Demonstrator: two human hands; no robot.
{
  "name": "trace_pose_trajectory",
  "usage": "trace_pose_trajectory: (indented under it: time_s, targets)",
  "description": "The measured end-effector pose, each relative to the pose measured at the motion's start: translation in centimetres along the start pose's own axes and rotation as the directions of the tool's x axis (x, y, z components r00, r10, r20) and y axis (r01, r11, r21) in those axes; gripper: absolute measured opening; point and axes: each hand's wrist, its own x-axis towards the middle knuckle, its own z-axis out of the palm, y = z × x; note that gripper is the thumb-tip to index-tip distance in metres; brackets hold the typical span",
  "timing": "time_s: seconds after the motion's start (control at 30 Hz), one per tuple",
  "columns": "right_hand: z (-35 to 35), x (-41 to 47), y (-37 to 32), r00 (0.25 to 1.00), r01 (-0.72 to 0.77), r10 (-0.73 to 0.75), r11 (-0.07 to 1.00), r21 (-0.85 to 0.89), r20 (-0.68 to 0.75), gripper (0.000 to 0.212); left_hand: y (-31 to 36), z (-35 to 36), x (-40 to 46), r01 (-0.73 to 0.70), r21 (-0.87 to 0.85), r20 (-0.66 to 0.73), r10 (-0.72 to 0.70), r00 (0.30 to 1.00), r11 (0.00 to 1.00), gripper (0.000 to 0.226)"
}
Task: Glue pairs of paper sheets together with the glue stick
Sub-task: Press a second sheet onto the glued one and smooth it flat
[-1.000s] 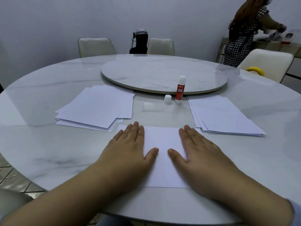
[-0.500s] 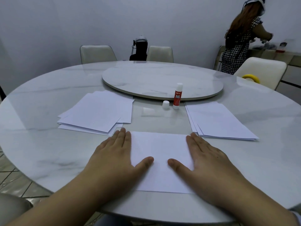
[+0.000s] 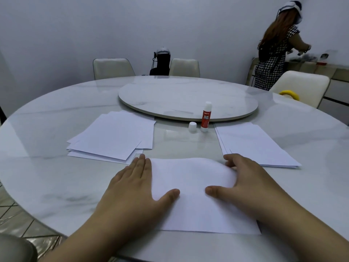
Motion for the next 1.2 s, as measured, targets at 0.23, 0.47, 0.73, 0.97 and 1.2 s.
trace_pose_trajectory:
  time_s: [0.23, 0.47, 0.73, 0.97, 1.2]
  targets:
    - [-1.7, 0.4, 0.0, 0.999, -0.043, 0.021, 0.831, 0.554, 0.046, 0.064, -0.2, 0.2, 0.3, -0.006, -0.137, -0.024, 0.002, 1.0, 0.991, 0.099]
    - [-8.4, 2.7, -1.1, 0.898, 0.421, -0.228, 0.699, 0.579, -0.377, 0.022, -4.9, -2.6, 5.2, 0.061, -0.29, -0.252, -0.137, 0.958, 0.955, 0.056]
    - [-14.7, 13.5, -1.3, 0.79, 0.606, 0.078, 0.049, 0.794, -0.608, 0.036, -6.4, -2.3, 9.6, 0.17, -0.022, -0.138, -0.171, 0.975, 0.985, 0.039]
    - [-8.7, 19.3, 0.9, 0.868, 0.204, 0.401, 0.251, 0.946, -0.293, 0.053, -6.1, -1.5, 8.9, 0.081, 0.103, -0.282, -0.048, 0.958, 0.991, 0.024]
    - [-3.7, 20.8, 2.8, 0.801, -0.096, 0.599, 0.137, 0.986, -0.005, 0.041, -4.7, -1.7, 7.8, 0.083, -0.03, -0.232, -0.088, 0.969, 0.996, 0.041]
